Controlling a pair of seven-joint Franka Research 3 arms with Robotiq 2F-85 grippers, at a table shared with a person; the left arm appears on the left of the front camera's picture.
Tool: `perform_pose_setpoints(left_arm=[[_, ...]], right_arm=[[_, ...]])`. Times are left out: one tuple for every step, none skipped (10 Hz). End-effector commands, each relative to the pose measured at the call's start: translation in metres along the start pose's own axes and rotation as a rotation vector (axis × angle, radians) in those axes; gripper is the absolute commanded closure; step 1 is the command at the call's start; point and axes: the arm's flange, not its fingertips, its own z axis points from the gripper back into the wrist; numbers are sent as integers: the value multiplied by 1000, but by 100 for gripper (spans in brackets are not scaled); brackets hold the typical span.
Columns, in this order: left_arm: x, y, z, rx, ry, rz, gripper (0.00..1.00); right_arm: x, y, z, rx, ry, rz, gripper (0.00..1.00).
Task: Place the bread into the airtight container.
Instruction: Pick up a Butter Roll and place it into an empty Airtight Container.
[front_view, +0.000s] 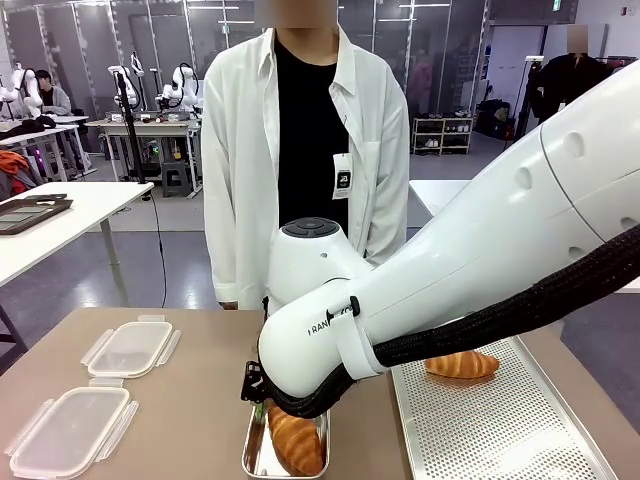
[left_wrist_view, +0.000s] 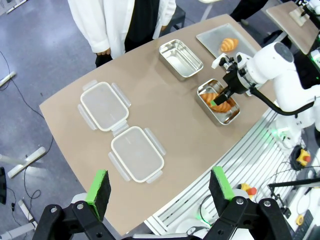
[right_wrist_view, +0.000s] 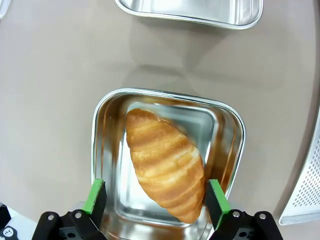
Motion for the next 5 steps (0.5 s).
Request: perform_pose_setpoints(left_arm=[[0, -2, 1, -7, -5, -21, 0], [0, -2, 1, -7, -5, -21, 0], [0, -2, 1, -7, -5, -21, 0], [0, -2, 1, -7, -5, -21, 0], [0, -2, 1, -7, -5, -21, 0]], right_arm=[[0, 1, 0, 1, -2, -1, 0], [0, 1, 0, 1, -2, -1, 0], [0, 1, 0, 1, -2, -1, 0], [0, 1, 0, 1, -2, -1, 0], [0, 1, 0, 1, -2, -1, 0]])
